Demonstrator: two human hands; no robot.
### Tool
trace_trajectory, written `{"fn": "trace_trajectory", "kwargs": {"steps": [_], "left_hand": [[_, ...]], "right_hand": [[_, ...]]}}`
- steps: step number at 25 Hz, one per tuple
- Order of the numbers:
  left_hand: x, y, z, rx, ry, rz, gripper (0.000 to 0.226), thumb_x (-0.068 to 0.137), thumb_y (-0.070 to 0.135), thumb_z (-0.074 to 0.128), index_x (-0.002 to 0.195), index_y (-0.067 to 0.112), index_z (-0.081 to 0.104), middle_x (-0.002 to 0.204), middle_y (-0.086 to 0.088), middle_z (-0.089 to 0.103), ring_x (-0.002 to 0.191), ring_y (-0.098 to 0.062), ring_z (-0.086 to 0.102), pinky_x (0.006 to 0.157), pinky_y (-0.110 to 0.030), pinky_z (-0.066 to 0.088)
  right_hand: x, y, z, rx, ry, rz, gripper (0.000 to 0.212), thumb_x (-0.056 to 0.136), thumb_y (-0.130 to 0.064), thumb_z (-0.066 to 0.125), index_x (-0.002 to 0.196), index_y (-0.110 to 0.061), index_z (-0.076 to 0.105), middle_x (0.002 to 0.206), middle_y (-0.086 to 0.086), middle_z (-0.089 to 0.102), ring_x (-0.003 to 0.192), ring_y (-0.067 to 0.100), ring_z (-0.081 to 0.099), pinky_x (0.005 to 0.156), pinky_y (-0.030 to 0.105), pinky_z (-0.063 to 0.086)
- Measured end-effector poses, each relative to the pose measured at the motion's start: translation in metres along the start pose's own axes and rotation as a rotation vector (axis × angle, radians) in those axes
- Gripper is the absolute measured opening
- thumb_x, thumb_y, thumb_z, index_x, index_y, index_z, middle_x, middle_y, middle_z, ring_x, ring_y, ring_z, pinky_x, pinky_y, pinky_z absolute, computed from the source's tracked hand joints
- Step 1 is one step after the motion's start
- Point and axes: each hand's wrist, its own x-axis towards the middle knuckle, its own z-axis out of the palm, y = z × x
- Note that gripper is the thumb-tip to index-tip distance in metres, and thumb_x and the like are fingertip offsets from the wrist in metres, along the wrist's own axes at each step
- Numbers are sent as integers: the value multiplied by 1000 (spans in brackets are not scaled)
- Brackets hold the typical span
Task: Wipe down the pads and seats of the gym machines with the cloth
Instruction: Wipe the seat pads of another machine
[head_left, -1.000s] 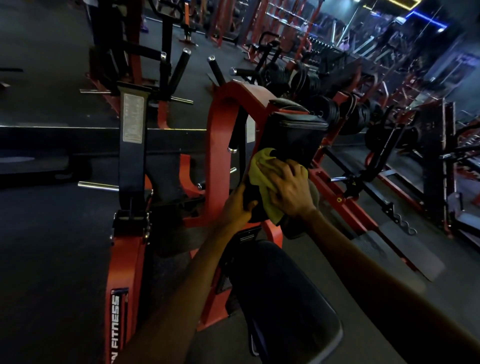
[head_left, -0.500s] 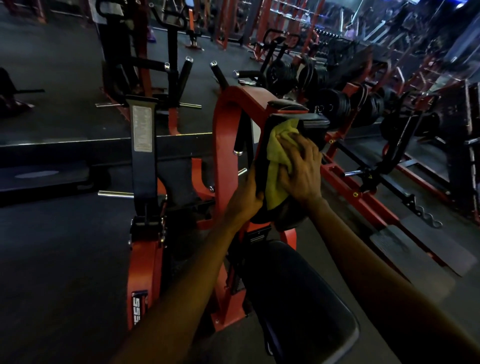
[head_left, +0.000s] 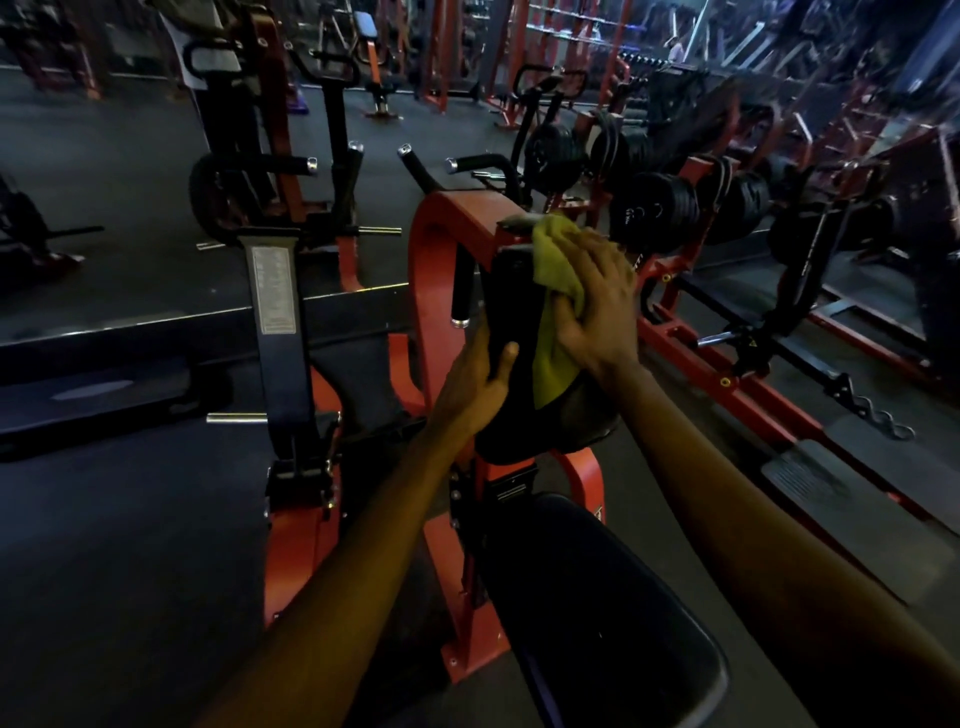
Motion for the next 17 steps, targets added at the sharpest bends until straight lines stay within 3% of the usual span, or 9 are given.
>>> {"fn": "trace_trajectory", "kwargs": {"steps": [2, 4, 6, 8, 11, 14, 17], "left_hand": [[14, 13, -1, -28, 50, -52, 55, 106, 31, 43, 157, 24, 25, 151, 8, 41, 134, -6, 39, 102, -17, 35], [24, 10, -2, -99, 89, -50, 53, 101, 40, 42, 152, 24, 36, 144, 4, 50, 134, -20, 48, 106, -28, 41], [27, -2, -3, -88, 81, 12, 58, 98, 58, 39, 151, 35, 33, 148, 9, 44, 138, -20, 45, 115, -39, 38], [30, -8, -4, -77, 43, 15, 62, 97, 66, 37, 152, 38, 29, 152, 8, 45, 138, -15, 46, 115, -43, 38], [31, -1, -7, -56, 44, -51, 66, 94, 68, 35, 152, 38, 29, 146, 8, 51, 132, -17, 53, 110, -43, 44], [29, 3, -9, -70, 13, -70, 49, 101, 57, 36, 148, 47, 29, 144, 21, 46, 130, 1, 48, 111, -34, 42], [26, 8, -8, -106, 38, -95, 40, 107, 38, 36, 146, 42, 28, 139, 25, 44, 123, 18, 45, 109, -24, 38]], "right_hand": [[12, -17, 11, -48, -50, -115, 57, 89, -43, 58, 140, -17, 60, 144, 6, 57, 140, 25, 45, 115, 55, 28], [13, -21, 21, -83, -64, -154, 55, 89, -45, 63, 137, -19, 62, 143, 3, 58, 140, 24, 46, 115, 54, 27], [7, -5, 22, -71, -32, -147, 55, 90, -42, 64, 138, -17, 61, 144, 4, 58, 141, 26, 46, 114, 57, 29], [0, 17, 16, -44, 40, -87, 57, 92, -42, 61, 141, -14, 58, 146, 7, 56, 142, 28, 44, 113, 59, 30], [-10, 23, 22, 30, 154, 159, 60, 98, -42, 54, 148, -11, 49, 155, 8, 47, 149, 27, 34, 118, 57, 27], [-16, -9, 37, 95, 265, 397, 62, 101, -44, 49, 151, -8, 44, 159, 10, 42, 152, 28, 28, 120, 54, 27], [-31, -2, 39, 85, 161, 250, 64, 101, -44, 47, 154, -10, 38, 162, 12, 35, 154, 30, 24, 120, 54, 25]]}}
